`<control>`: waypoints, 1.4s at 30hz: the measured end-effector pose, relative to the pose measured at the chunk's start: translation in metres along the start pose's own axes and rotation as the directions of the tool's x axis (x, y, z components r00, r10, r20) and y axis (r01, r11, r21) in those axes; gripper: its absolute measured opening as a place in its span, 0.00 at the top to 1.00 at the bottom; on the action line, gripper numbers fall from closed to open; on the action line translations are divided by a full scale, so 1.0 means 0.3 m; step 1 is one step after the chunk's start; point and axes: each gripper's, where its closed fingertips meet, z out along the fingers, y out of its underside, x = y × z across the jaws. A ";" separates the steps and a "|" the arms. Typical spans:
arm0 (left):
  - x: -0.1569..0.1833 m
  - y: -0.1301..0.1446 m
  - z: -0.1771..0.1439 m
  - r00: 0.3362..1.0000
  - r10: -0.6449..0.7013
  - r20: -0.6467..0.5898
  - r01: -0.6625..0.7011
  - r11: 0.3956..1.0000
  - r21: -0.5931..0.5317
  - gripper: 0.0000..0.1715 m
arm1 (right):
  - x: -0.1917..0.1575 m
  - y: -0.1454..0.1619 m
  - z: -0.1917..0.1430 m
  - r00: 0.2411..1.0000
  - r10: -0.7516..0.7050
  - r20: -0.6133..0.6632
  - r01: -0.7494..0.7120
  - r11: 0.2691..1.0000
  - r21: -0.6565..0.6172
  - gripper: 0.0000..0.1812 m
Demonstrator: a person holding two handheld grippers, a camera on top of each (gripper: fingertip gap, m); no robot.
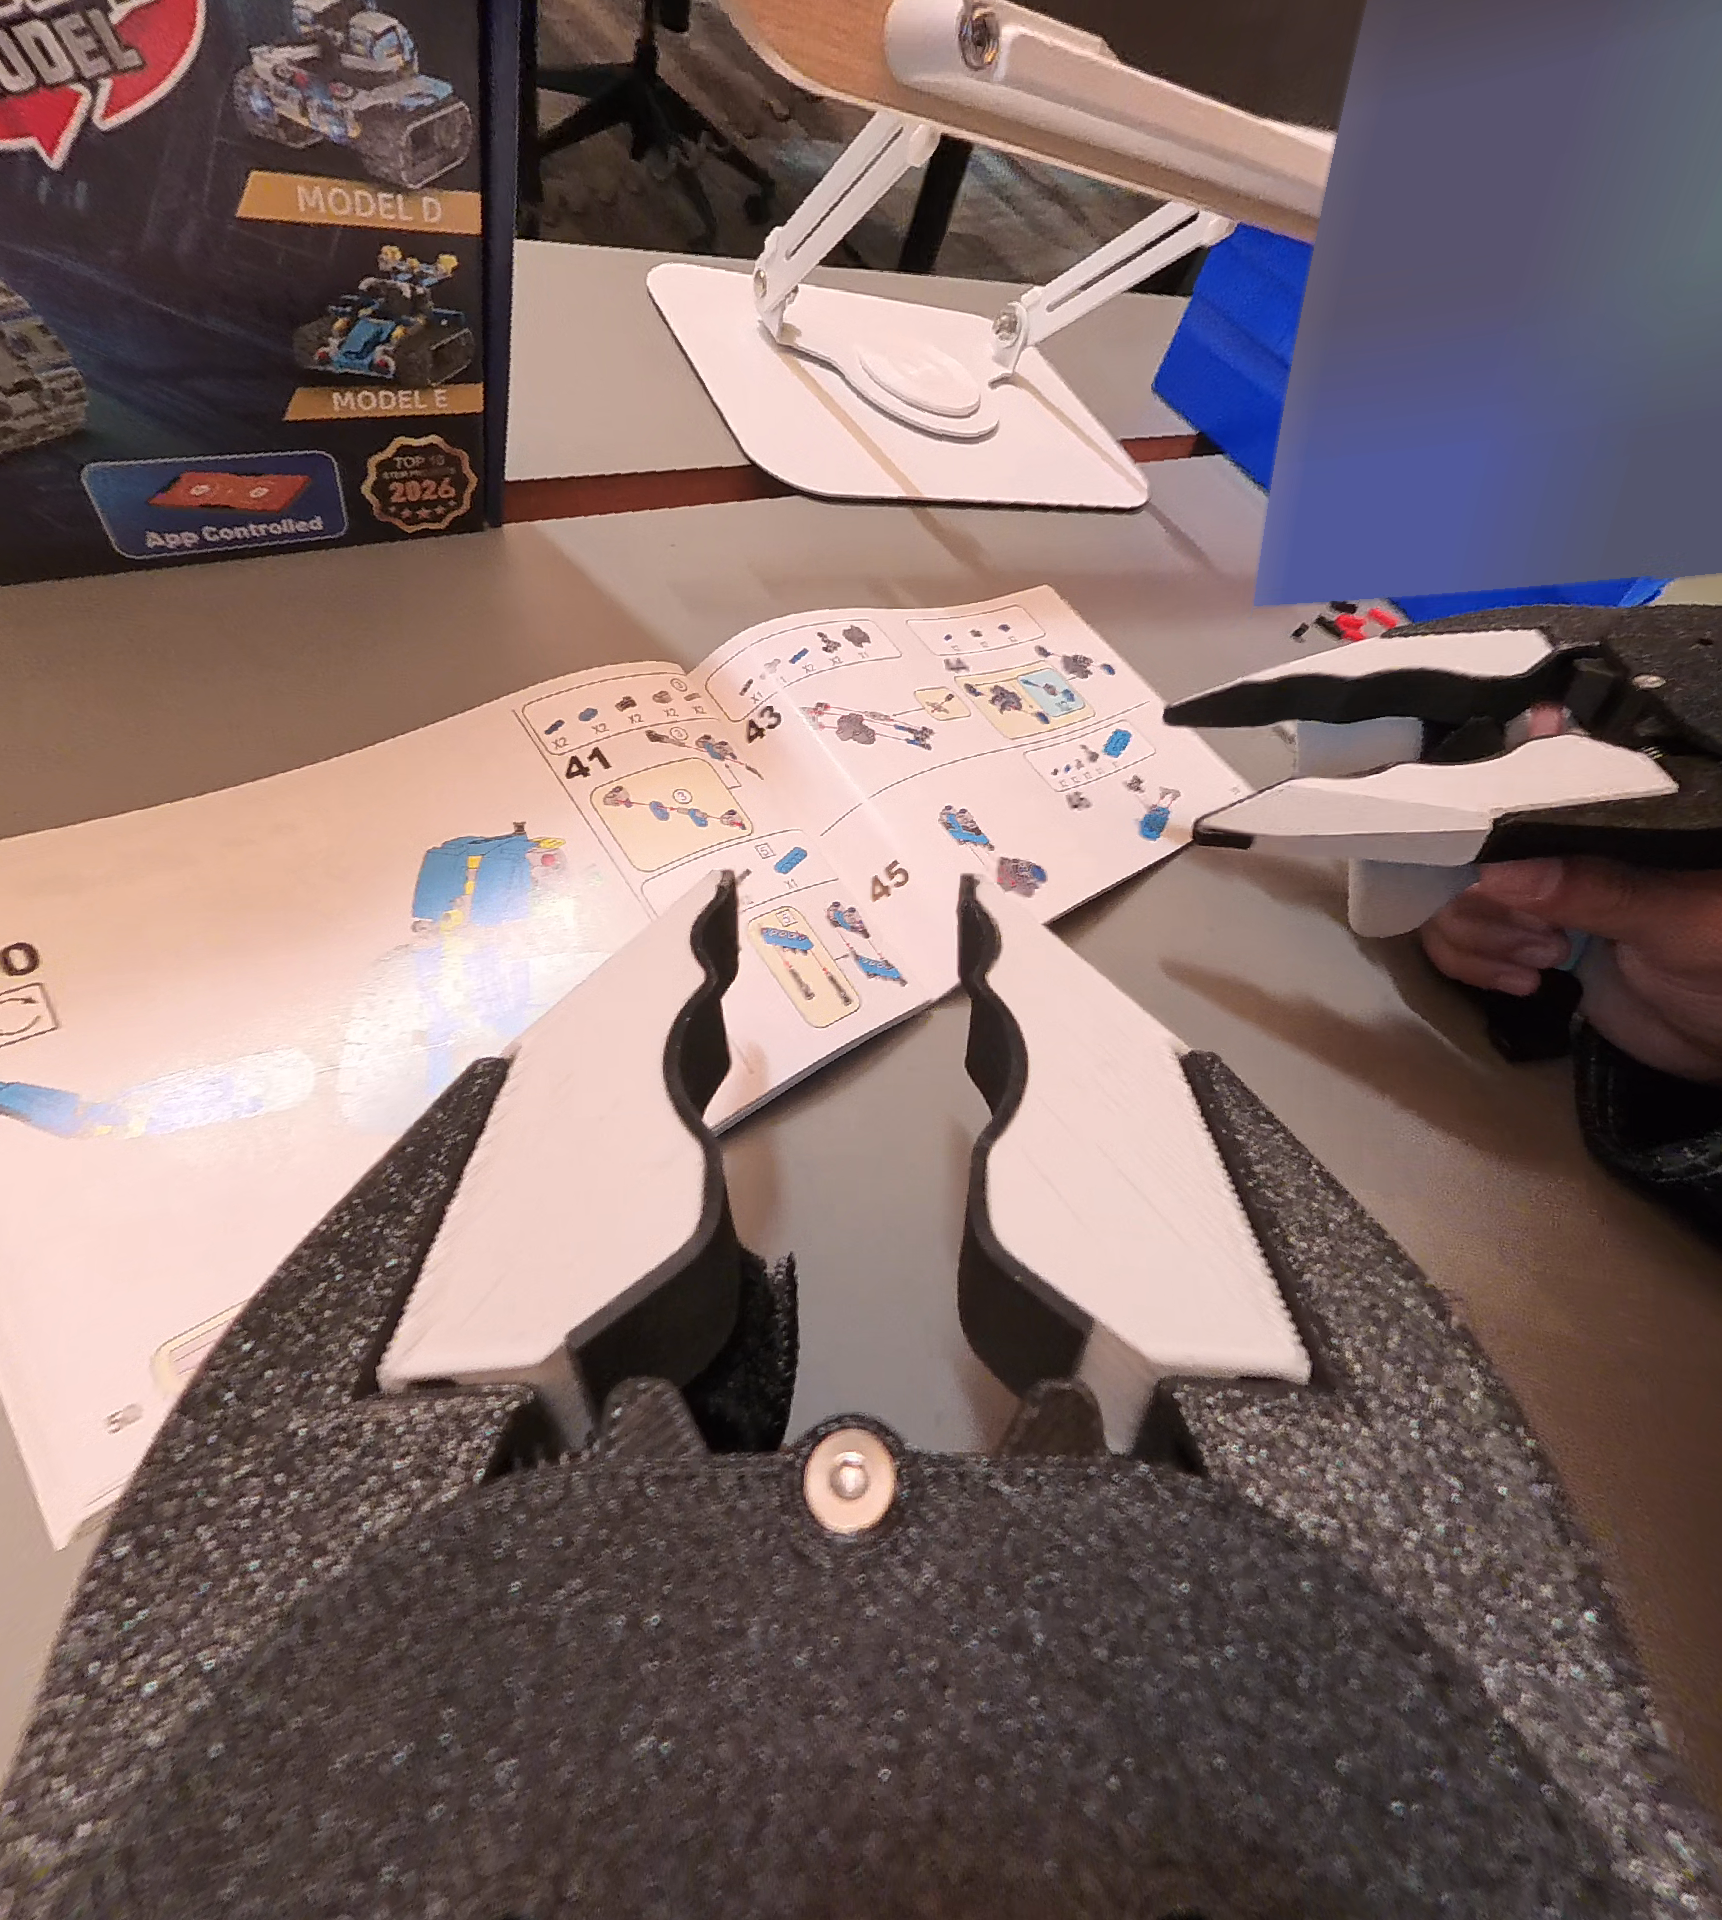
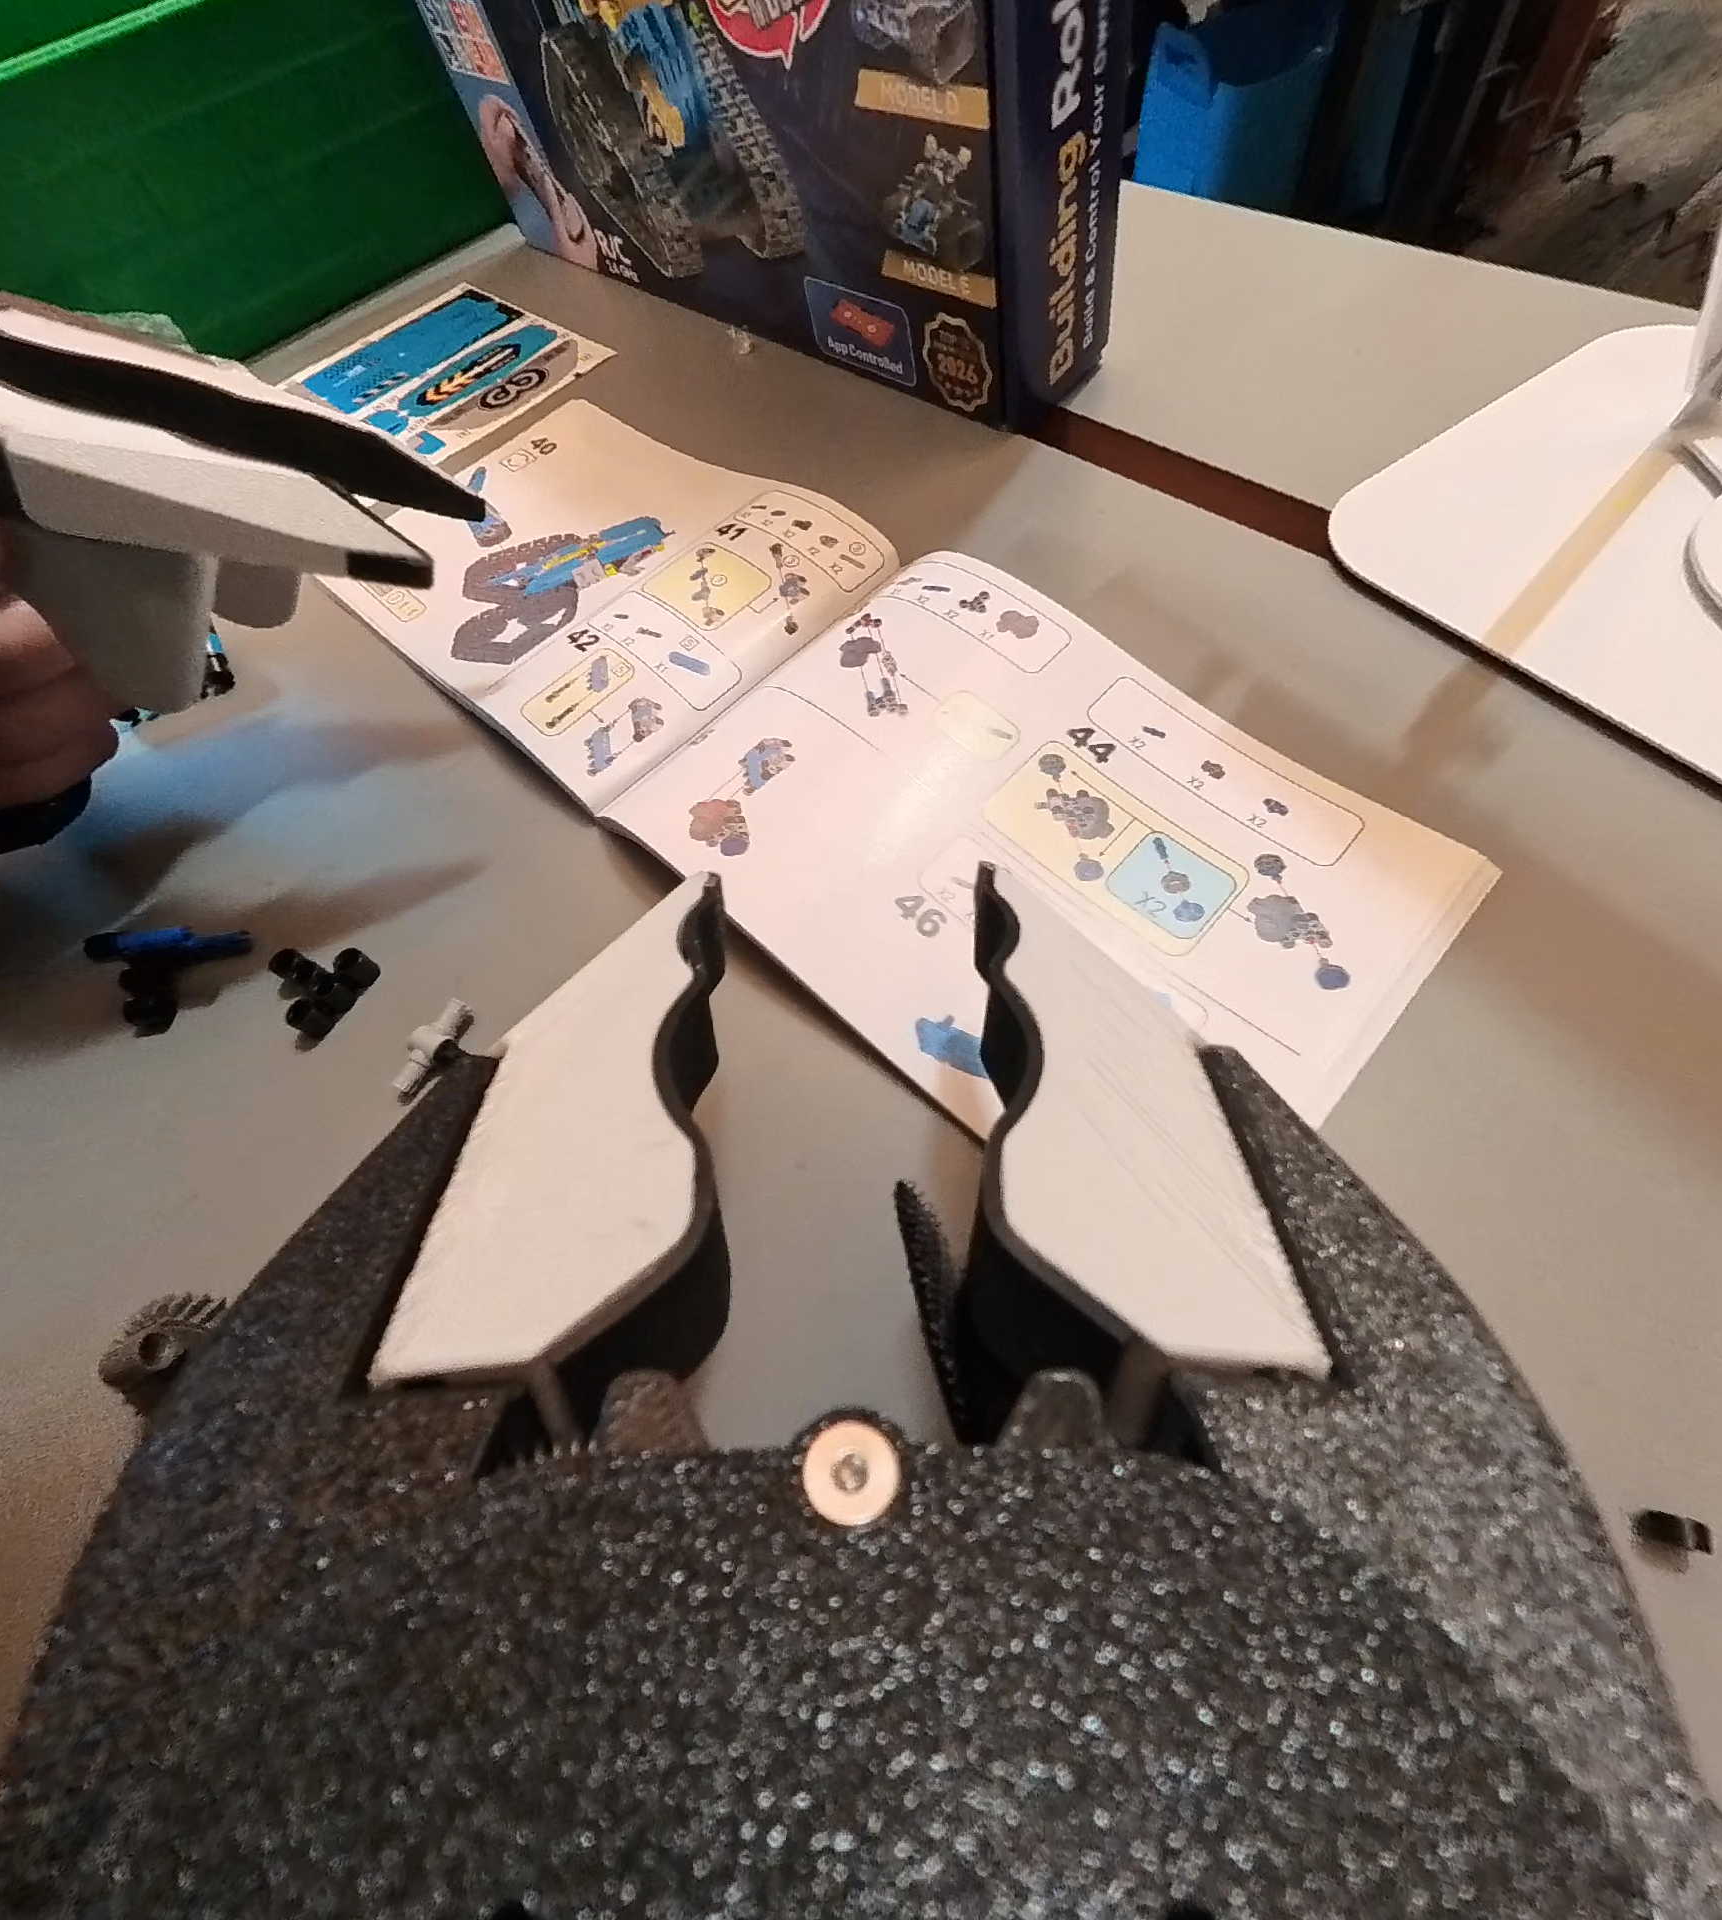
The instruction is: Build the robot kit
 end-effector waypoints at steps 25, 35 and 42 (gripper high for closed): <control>0.008 -0.003 0.015 0.998 0.053 0.043 -0.053 0.999 0.001 0.78 | -0.406 0.192 -0.210 0.803 -0.200 0.562 0.349 0.921 -0.170 0.81; -0.029 -0.025 0.001 0.993 0.067 0.093 -0.070 0.997 0.024 0.79 | -0.403 0.256 -0.204 0.873 -0.338 0.352 0.417 0.891 -0.180 0.91; -0.021 -0.034 -0.004 0.992 0.082 0.093 -0.085 0.996 0.030 0.79 | -0.418 0.277 -0.190 0.870 -0.339 0.357 0.426 0.882 -0.202 0.91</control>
